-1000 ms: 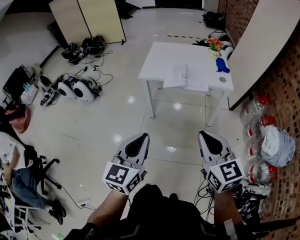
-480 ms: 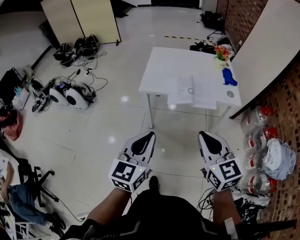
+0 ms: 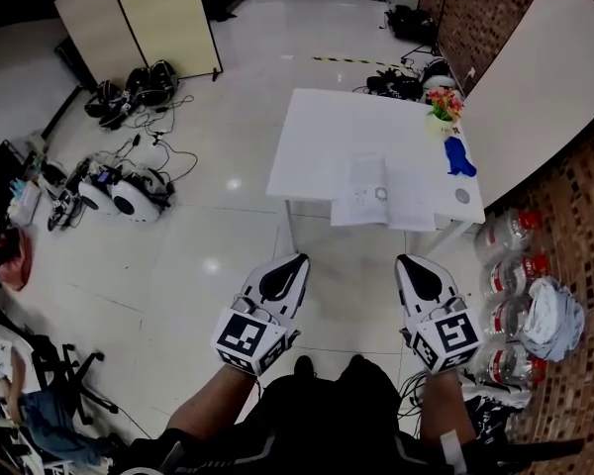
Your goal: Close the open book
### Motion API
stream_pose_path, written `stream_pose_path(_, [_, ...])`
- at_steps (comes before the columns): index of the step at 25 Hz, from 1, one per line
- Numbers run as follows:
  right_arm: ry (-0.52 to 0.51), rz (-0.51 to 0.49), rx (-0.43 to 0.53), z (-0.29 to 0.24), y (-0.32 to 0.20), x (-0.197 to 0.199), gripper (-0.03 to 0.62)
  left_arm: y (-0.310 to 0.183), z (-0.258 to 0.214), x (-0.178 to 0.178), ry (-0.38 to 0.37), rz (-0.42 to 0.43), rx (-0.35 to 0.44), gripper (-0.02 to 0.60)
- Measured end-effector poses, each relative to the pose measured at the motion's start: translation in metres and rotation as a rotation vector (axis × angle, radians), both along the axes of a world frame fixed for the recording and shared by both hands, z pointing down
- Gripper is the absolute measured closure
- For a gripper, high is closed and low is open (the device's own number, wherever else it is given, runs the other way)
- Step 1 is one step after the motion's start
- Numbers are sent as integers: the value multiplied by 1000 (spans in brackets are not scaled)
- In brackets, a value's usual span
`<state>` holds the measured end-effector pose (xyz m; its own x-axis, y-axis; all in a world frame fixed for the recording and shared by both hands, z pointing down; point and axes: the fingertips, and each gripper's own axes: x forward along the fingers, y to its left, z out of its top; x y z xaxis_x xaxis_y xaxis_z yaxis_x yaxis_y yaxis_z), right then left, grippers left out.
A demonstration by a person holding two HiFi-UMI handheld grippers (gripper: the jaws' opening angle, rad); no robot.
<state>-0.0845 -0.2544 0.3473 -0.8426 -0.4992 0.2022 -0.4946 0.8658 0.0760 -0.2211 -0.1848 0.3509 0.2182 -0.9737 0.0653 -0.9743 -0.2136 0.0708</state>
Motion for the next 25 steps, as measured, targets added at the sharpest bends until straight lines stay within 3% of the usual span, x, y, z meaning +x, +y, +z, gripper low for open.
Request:
stream_pose_path(4, [-18,-38,3,7,-47,-8,594,-48,7,-3,-9,-6,-24,586])
stream_pose_path(14, [9,-175,8,18,-150,-8,592,-150,8,3,-33,-124,-52,586])
stream_pose_path(20, [17,-236,-25,33,-180,-22,592,-183,24,0,-27,-137,-95,588])
stream_pose_path(25, [112,-234,-13,62,-189,-49,591,-196,49,-20,-11,-132,-114,587])
